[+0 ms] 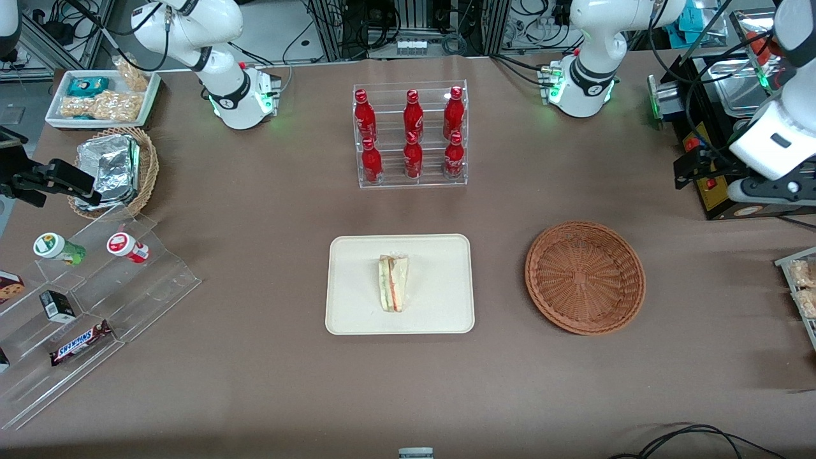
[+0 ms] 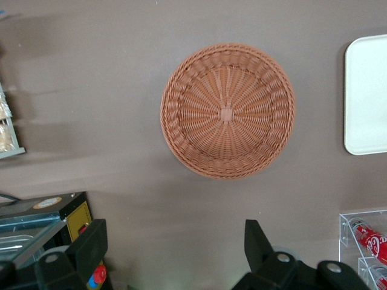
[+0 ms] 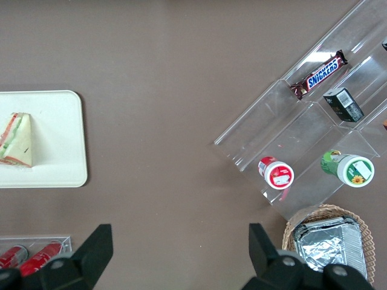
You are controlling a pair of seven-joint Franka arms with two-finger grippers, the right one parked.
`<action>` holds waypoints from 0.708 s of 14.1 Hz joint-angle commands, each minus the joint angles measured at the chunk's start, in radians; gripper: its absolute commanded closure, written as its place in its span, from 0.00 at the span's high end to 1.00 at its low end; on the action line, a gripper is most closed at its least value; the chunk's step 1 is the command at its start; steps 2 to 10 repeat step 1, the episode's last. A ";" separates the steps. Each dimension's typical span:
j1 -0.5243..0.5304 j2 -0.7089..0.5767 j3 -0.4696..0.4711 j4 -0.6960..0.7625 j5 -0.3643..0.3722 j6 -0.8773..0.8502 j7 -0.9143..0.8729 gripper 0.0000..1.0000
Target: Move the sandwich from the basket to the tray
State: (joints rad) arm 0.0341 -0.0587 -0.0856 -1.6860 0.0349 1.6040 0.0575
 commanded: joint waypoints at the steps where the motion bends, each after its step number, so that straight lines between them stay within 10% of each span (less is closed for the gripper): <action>1: -0.019 -0.007 0.018 0.017 -0.012 -0.012 0.016 1.00; 10: -0.019 -0.007 0.018 0.017 -0.012 -0.012 0.016 1.00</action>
